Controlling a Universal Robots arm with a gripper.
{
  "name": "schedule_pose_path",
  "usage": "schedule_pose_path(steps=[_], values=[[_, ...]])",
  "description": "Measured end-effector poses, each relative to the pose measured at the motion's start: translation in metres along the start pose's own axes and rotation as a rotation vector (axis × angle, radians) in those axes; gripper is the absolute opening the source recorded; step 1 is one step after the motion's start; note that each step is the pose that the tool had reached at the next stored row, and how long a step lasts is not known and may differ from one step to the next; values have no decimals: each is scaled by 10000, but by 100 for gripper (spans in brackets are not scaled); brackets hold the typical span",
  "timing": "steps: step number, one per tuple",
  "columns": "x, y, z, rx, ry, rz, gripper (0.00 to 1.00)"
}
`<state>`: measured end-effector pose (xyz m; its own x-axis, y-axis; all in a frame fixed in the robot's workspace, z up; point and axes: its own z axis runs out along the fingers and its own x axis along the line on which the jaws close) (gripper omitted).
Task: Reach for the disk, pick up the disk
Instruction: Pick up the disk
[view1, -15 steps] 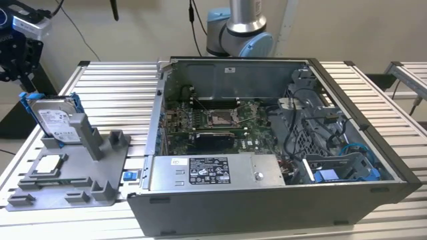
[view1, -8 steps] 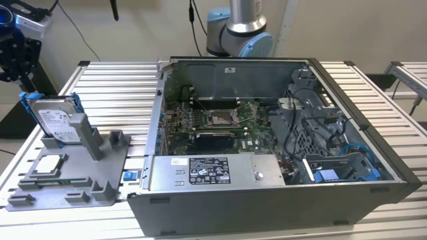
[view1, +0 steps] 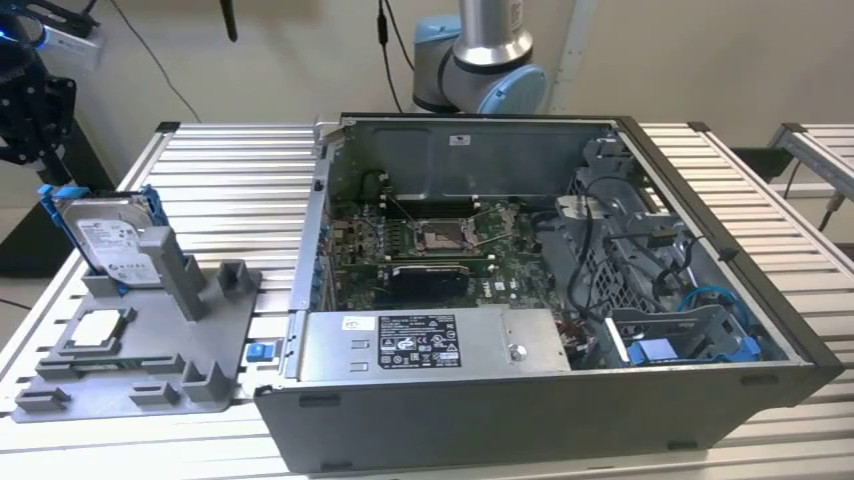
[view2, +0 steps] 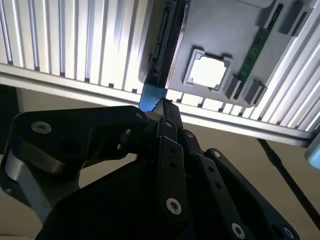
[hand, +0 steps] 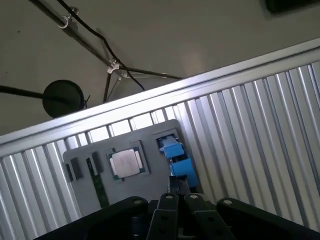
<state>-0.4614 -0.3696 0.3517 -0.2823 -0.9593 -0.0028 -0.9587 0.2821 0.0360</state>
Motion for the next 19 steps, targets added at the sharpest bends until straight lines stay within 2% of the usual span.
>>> schedule_pose_path(steps=[8,19], values=[[0,-1,14,50,35,-1422,0],[0,0,14,51,37,-1463,0]])
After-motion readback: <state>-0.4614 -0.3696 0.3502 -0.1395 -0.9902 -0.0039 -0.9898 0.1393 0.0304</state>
